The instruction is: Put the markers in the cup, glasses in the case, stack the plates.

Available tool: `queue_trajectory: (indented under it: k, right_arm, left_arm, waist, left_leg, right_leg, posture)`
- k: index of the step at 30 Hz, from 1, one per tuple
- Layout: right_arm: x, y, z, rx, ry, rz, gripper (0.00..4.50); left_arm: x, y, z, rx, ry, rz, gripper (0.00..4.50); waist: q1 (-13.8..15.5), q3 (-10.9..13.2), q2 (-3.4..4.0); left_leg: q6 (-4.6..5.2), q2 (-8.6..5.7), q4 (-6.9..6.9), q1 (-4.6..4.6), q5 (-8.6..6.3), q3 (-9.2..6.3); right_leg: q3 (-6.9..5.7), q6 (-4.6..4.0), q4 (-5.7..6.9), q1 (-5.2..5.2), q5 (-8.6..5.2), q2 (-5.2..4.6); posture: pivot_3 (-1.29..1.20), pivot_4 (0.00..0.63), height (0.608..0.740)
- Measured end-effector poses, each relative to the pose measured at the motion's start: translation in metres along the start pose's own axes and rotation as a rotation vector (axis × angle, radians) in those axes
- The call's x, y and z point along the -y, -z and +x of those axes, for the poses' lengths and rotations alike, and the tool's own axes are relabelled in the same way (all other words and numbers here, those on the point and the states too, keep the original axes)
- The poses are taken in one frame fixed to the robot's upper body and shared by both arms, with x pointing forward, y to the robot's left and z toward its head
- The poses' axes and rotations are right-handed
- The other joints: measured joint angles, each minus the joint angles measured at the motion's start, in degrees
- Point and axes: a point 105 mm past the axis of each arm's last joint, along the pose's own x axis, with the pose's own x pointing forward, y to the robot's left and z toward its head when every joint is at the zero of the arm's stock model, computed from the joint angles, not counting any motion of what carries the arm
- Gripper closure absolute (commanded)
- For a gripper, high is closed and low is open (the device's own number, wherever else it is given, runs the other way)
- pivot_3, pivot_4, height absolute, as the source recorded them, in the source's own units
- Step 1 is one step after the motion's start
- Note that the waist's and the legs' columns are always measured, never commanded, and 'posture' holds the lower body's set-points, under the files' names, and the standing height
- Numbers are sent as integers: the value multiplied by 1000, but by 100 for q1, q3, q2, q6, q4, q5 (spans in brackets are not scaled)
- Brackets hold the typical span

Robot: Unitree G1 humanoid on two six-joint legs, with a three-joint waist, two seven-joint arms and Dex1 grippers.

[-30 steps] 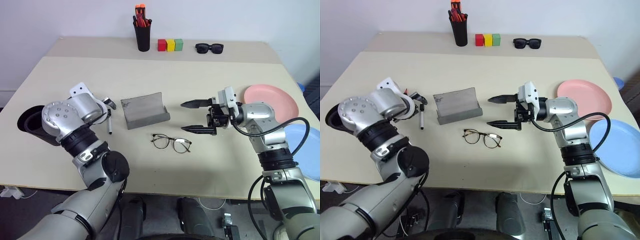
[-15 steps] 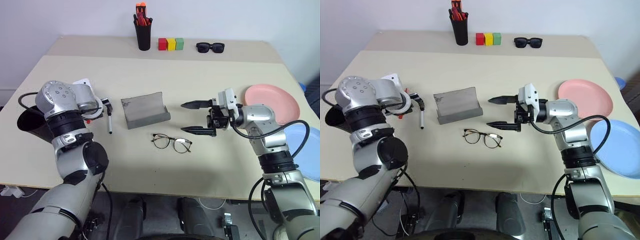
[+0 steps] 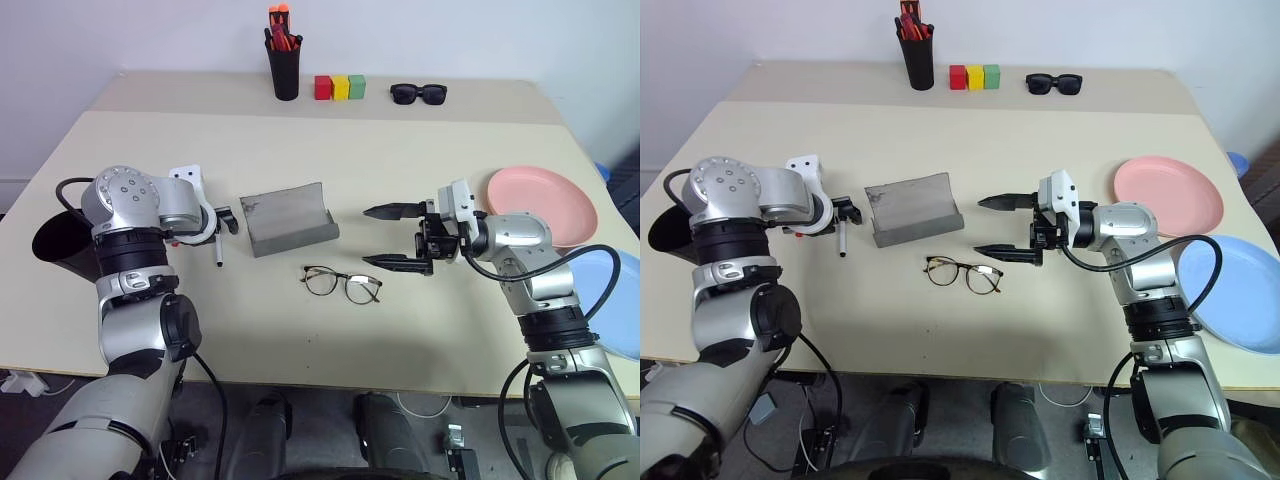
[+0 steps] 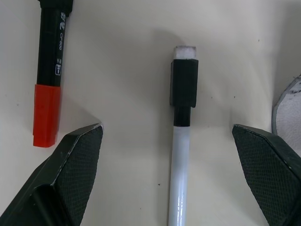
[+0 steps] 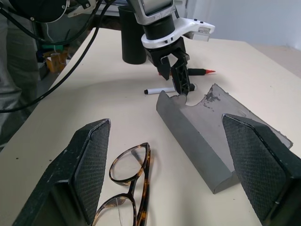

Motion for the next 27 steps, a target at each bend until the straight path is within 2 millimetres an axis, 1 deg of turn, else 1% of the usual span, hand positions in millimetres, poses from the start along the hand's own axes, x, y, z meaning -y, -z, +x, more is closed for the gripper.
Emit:
queue_trajectory:
  k: [7,13,17,21,24,25,27]
  right_arm:
    - [0,0,0,0,1,0,578]
    - [0,0,0,0,2,-1,578]
    - [1,0,-2,2,10,-2,578]
    - [3,-1,-3,5,20,-4,578]
    - [6,1,-6,6,41,8,578]
    - [6,2,-7,7,45,12,578]
    - [7,4,-8,8,53,22,578]
  left_arm:
    - [-4,3,1,-11,-33,-44,4454]
    - [-1,3,0,-10,-29,-58,4489]
    - [14,4,-3,33,52,-42,4489]
    - [33,-14,-28,196,127,54,4489]
    - [27,-34,-58,429,38,216,4489]
    - [23,-42,-70,537,-14,272,4489]
    - [19,-49,-83,680,-70,317,4489]
  waist:
    - [26,-1,1]
    - [29,-1,1]
    - [23,0,0]
    - [12,0,0]
    - [-53,1,2]
    - [-90,1,3]
    - [-110,-1,6]
  left_leg:
    - [1,-3,11,0,-1,0]
    - [1,-4,15,0,0,-1]
    - [-2,-4,16,-2,1,-1]
    - [-7,-4,15,-5,4,-1]
    - [-12,-3,10,-4,7,0]
    - [-18,-2,8,-3,10,0]
    - [-18,-3,9,-2,10,1]
  right_leg:
    - [0,0,1,7,0,-2]
    - [0,0,3,9,0,-2]
    - [0,0,4,8,0,-2]
    - [0,0,5,4,0,-1]
    - [3,0,5,3,0,1]
    - [3,-1,4,2,0,1]
    - [4,-1,3,4,-1,1]
  posture:
    - [0,150,740]
    - [0,150,740]
    - [0,150,740]
    - [0,150,740]
    - [0,150,740]
    - [0,150,740]
    - [0,150,740]
